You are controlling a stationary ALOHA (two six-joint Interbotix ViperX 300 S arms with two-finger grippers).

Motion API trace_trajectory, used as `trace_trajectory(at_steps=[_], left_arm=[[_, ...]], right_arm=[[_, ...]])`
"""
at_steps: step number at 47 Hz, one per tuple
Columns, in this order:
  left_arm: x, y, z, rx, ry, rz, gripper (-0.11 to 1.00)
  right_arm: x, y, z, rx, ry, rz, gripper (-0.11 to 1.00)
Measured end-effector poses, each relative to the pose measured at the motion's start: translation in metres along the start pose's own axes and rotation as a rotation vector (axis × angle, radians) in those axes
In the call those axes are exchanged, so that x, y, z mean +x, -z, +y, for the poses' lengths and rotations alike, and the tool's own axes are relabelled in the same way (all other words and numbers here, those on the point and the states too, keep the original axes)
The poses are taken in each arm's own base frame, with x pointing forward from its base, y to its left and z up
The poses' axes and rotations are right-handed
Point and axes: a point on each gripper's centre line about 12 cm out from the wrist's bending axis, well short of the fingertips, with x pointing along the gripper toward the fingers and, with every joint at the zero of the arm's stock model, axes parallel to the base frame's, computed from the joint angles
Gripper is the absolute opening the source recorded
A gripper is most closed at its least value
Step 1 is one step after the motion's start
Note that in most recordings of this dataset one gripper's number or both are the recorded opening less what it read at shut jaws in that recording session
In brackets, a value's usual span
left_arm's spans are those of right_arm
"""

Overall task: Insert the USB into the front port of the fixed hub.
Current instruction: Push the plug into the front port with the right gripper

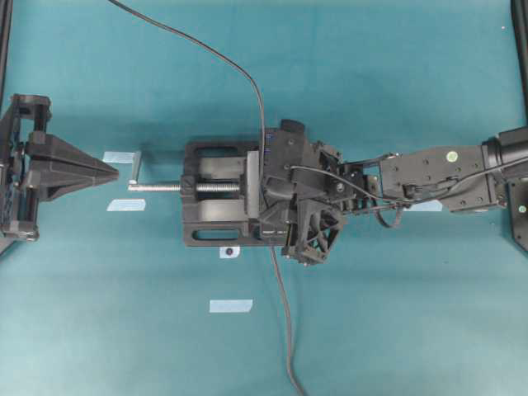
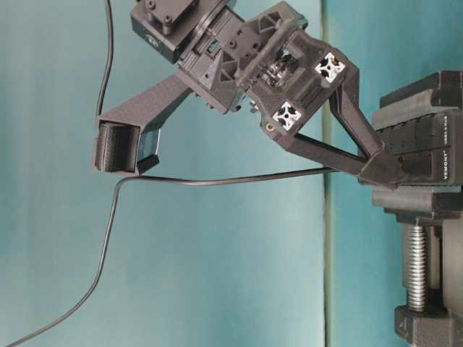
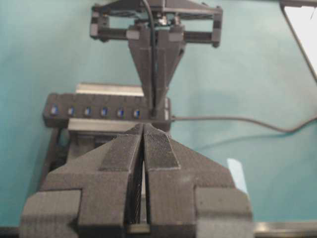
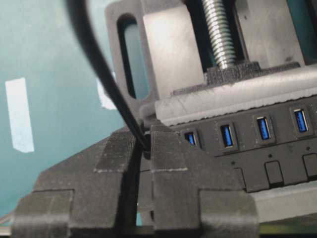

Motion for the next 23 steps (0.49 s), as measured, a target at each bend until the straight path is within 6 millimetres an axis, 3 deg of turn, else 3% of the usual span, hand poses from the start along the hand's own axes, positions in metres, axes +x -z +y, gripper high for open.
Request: trace_trajectory(at_steps=[10,23], left_arm=[[0.0000,0.0000,-0.0025,0.001,0.012,-0.001,0.00],[0.0000,0.0000,-0.0029,0.003,0.014,-0.001,0.00]], right_arm=[[0.0019,0.0001,0.0014,-0.001,-0.006,-0.009,0.23],[0.0027,0.0034,0.0076,-0.013,-0.015,0.001,0.59]])
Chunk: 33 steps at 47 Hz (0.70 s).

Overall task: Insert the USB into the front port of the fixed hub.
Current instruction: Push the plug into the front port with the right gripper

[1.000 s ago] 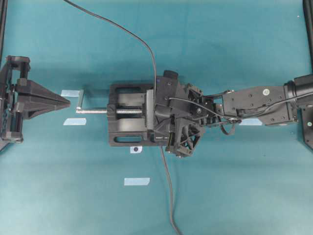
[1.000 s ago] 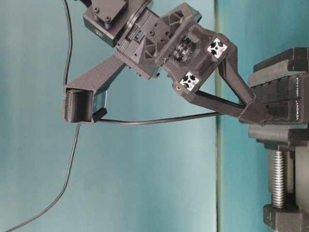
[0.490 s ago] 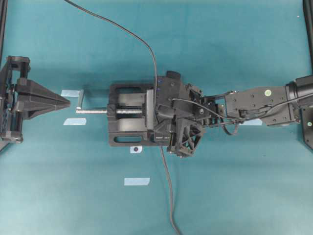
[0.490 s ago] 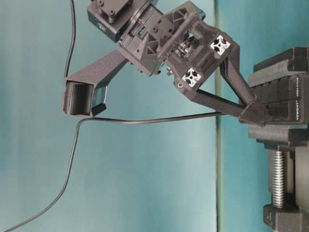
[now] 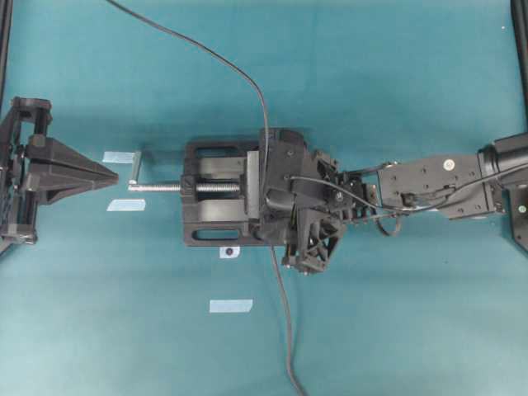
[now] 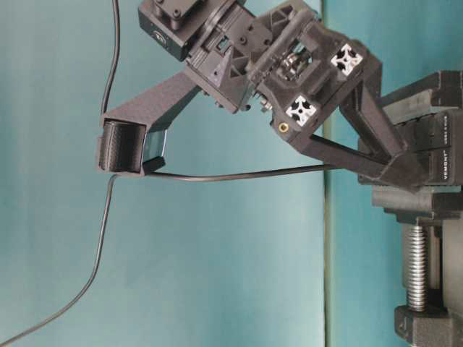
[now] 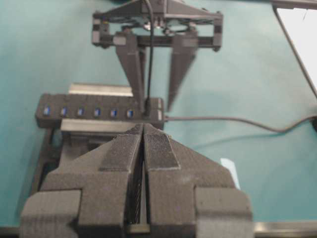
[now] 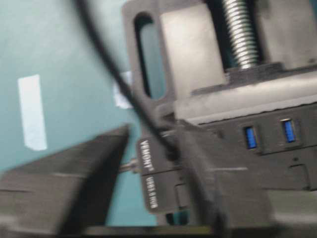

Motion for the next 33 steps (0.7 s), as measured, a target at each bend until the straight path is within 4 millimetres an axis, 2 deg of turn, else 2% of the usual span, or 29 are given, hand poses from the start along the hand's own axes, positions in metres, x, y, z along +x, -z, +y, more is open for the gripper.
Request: trace_trajectory(at_steps=[3,33], left_arm=[[0.0000,0.0000,0.0000,0.000,0.000,0.000,0.00],[0.0000,0.0000,0.0000,0.000,0.000,0.000,0.00]], right_arm=[[0.0000,0.0000,0.0000,0.000,0.000,0.000,0.62],[-0.0004,-0.0019,-0.0079,0.013,0.014,-0.003,0.62]])
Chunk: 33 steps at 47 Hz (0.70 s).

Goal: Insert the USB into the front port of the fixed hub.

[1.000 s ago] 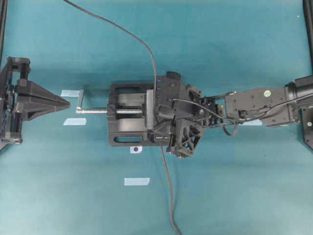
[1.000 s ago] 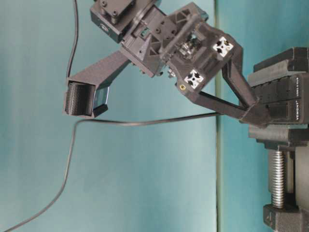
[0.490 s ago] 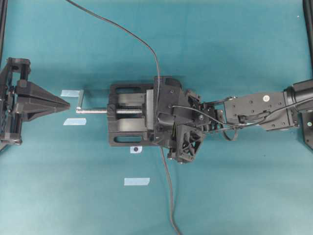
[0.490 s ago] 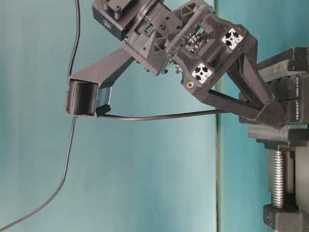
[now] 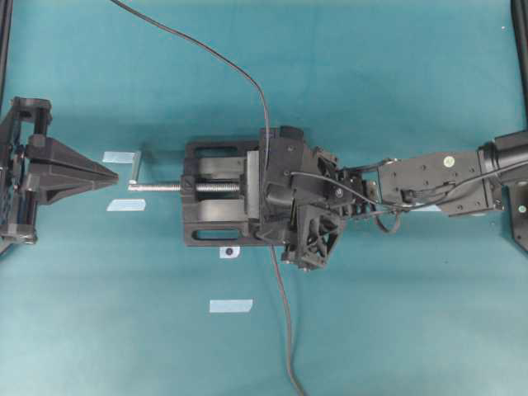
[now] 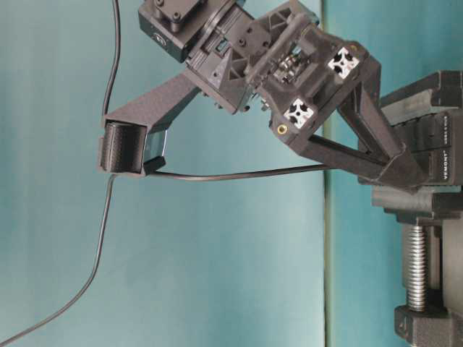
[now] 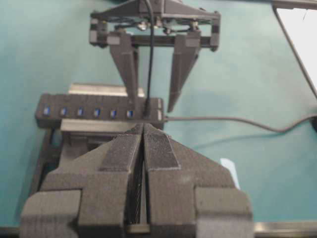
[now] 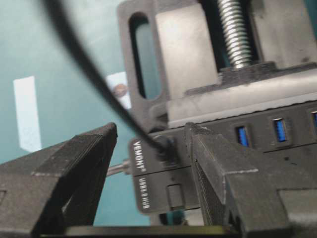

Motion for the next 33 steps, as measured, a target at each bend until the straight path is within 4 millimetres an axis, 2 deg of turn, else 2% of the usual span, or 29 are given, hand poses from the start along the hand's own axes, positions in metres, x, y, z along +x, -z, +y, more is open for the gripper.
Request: trace_trajectory(at_steps=[14,33], left_arm=[[0.000,0.000,0.000,-0.002,0.000,0.000,0.00],[0.000,0.000,0.000,-0.005,0.000,0.000,0.00]], right_arm=[[-0.004,0.002,-0.006,0.010,0.009,-0.001,0.62],[-0.031,0.008,-0.015,0.022,0.013,-0.033,0.62]])
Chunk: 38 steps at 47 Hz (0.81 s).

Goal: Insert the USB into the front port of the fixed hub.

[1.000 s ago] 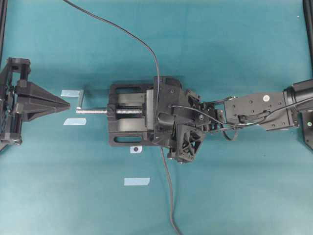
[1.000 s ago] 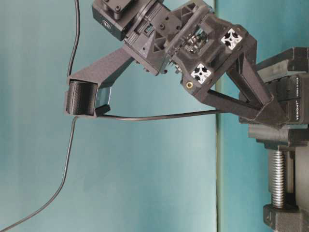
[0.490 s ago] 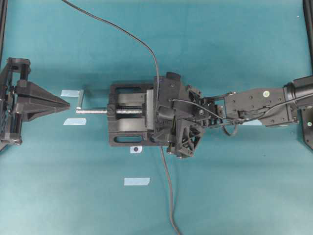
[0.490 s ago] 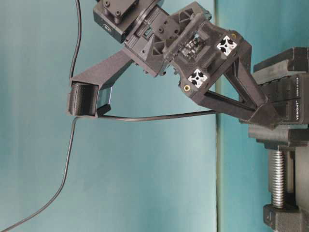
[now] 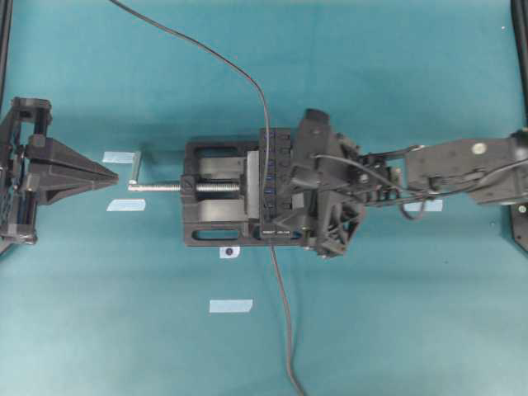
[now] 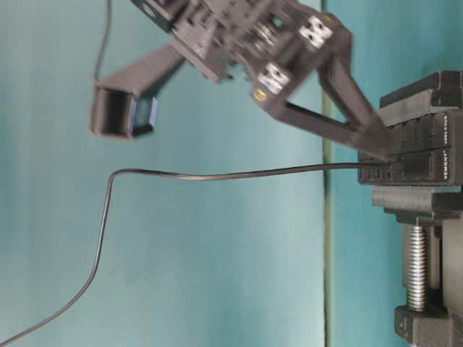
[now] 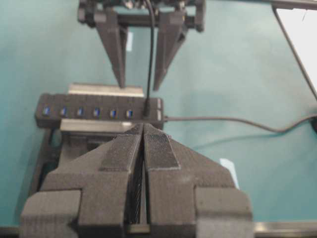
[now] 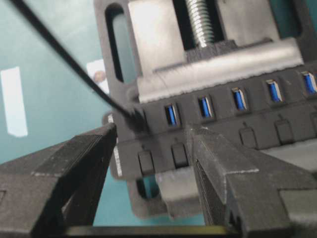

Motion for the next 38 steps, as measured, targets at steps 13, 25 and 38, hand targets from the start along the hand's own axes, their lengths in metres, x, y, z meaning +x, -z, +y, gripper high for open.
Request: trace_trajectory(at_steps=[13,25,38], left_arm=[[0.000,0.000,0.000,0.002,0.000,0.000,0.00],[0.000,0.000,0.000,0.000,0.000,0.000,0.00],[0.000,0.000,0.000,-0.002,0.000,-0.002,0.00]], right_arm=[[-0.018,0.003,-0.001,0.000,-0.009,-0.028,0.62],[-0.033,0.006,-0.002,0.000,-0.014,-0.047,0.62],[-0.048,0.009,-0.003,0.001,-0.021,-0.071,0.62]])
